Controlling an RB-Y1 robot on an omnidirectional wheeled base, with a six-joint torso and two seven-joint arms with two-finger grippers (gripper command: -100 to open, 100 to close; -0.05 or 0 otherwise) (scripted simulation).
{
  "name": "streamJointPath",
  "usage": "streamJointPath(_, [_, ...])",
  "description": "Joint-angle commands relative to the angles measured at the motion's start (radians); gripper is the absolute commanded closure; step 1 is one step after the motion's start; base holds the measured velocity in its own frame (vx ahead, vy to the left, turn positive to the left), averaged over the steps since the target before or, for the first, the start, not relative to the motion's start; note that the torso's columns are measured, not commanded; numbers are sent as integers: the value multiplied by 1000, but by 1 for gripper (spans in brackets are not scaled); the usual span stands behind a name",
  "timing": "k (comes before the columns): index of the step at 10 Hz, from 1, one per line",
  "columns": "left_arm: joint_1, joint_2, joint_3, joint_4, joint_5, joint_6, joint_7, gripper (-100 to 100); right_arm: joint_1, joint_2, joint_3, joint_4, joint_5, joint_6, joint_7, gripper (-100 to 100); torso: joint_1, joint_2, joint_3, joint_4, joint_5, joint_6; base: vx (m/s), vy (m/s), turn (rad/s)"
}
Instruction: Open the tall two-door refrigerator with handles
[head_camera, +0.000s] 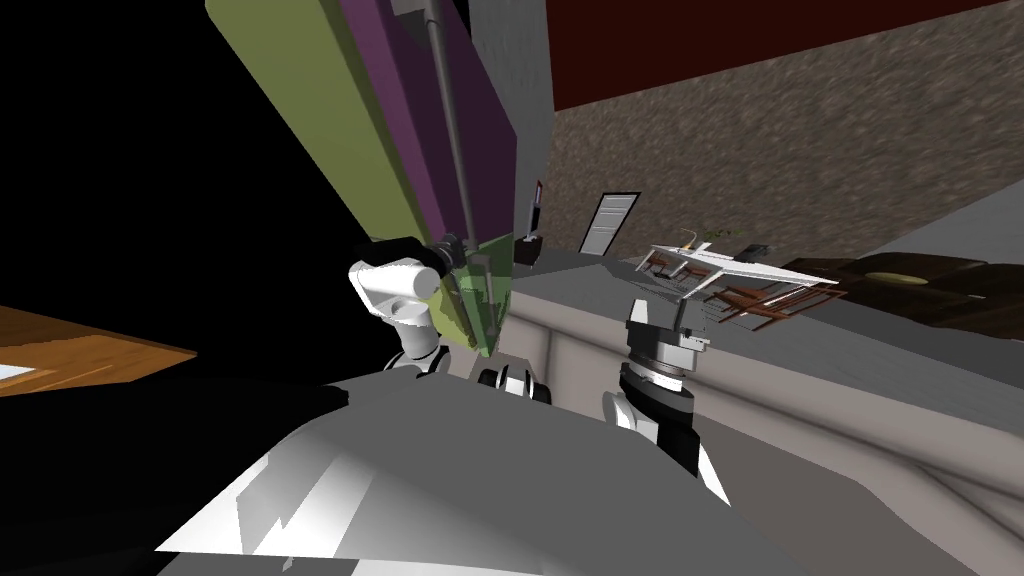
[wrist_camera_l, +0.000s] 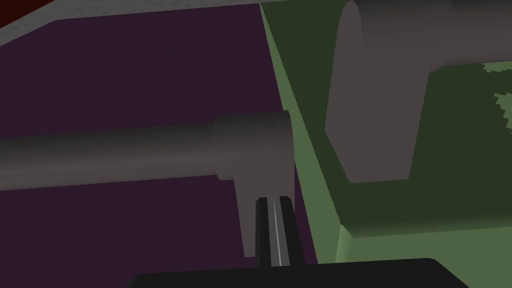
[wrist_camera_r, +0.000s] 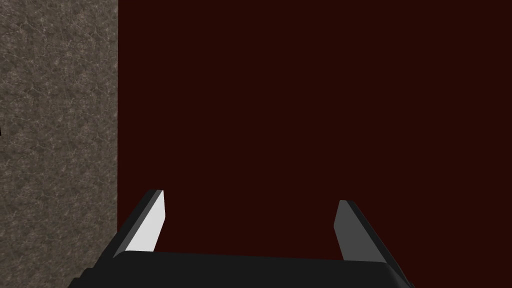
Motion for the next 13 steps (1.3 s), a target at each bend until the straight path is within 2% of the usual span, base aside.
streamJointPath(1, [-13, 14, 23, 7, -44, 3, 7, 100, 0, 0, 0, 0, 0, 0, 0, 0, 1, -1, 0, 0, 1, -2, 81, -310, 87])
streamJointPath(4, [-16, 21, 35, 10, -64, 5, 10, 100, 0, 0, 0, 0, 0, 0, 0, 0, 2, -1, -1, 0, 1, -2, 34, -272, 40])
streamJointPath(6, [-22, 34, 59, 14, -104, 9, 17, 100, 0, 0, 0, 0, 0, 0, 0, 0, 1, 1, 1, 0, 2, -4, 28, -298, 70])
streamJointPath(7, [-22, 34, 59, 14, -104, 9, 17, 100, 0, 0, 0, 0, 0, 0, 0, 0, -1, 2, 2, 0, 1, -4, 30, -284, 36])
streamJointPath(9, [-29, 47, 83, 19, -144, 13, 23, 100, 0, 0, 0, 0, 0, 0, 0, 0, 2, 1, 2, 0, 2, -4, 98, -327, 60])
streamJointPath(11, [-32, 47, 81, 18, -141, 19, 23, 100, 0, 0, 0, 0, 0, 0, 0, 0, 2, 5, 4, 0, 2, -4, 20, -218, 24])
streamJointPath(12, [-51, 50, 76, 34, -125, 46, 23, -100, 0, 0, 0, 0, 0, 0, 0, 0, 13, 7, 6, 1, 5, -5, 42, 57, -82])
streamJointPath(13, [-57, 51, 75, 36, -120, 56, 24, -100, 0, -1, -1, 0, 0, 0, 0, 0, 19, 4, 4, 1, 7, -5, 57, 146, -69])
